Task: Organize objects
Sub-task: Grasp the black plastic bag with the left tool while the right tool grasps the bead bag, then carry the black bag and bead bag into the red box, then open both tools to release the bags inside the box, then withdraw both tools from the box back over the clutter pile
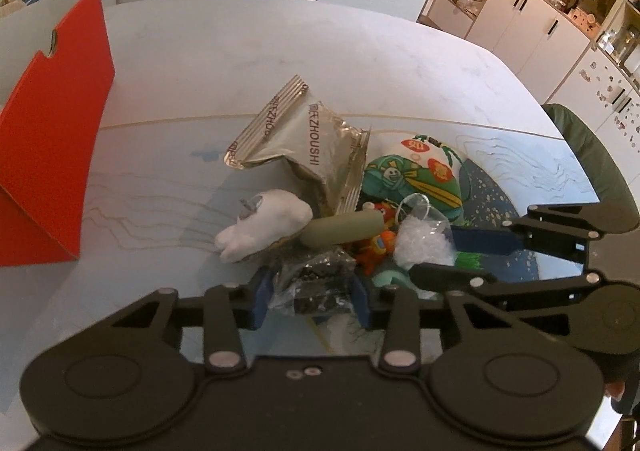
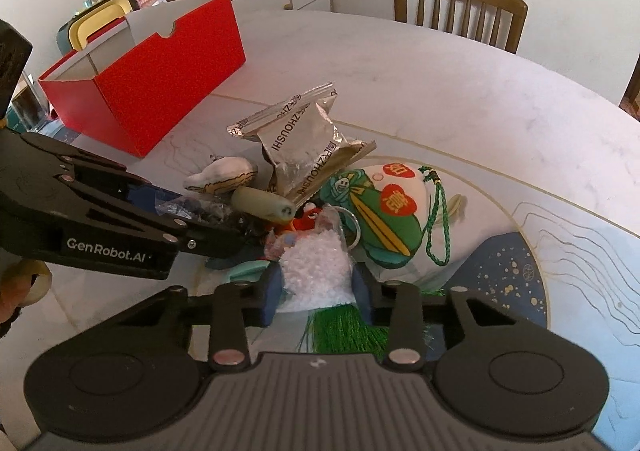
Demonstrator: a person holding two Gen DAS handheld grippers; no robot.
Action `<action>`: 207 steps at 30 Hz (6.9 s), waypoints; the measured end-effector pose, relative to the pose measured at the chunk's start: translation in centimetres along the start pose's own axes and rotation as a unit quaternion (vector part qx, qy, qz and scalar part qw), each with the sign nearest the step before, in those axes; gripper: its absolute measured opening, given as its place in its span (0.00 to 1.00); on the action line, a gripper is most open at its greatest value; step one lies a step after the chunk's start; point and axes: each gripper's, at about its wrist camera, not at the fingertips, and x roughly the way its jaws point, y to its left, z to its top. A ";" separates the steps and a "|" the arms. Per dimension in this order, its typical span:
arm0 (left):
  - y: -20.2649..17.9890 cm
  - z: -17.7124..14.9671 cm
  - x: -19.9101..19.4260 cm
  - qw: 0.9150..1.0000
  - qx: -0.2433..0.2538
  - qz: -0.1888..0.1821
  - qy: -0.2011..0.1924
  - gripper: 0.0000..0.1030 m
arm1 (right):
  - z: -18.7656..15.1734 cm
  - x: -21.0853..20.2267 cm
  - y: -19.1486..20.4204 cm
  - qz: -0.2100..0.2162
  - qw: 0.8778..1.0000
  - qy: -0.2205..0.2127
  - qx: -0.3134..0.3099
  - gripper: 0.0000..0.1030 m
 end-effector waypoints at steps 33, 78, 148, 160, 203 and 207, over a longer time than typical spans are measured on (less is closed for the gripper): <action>1.4 1.0 -9.3 0.996 -0.047 -0.049 -0.054 0.37 | 2.2 -9.3 4.6 -0.017 0.998 -0.056 0.038 0.31; 18.4 4.9 -18.3 0.990 -0.064 -0.019 -0.124 0.37 | 14.6 -6.9 20.6 -0.007 0.995 -0.099 0.025 0.31; 27.5 13.5 -3.9 0.998 -0.018 0.059 -0.008 0.51 | 22.9 12.5 24.3 -0.034 0.998 0.050 -0.015 0.31; 27.4 12.9 -6.3 0.997 -0.021 0.070 -0.034 0.63 | 21.6 9.8 24.0 -0.022 0.999 0.031 -0.005 0.45; 19.5 6.8 -18.0 0.985 -0.012 0.099 -0.140 1.00 | 16.1 -4.5 21.9 0.004 0.996 -0.083 0.021 0.81; 17.5 5.7 -18.6 0.984 -0.001 0.102 -0.147 1.00 | 14.6 -6.0 20.8 -0.003 0.996 -0.090 0.019 0.81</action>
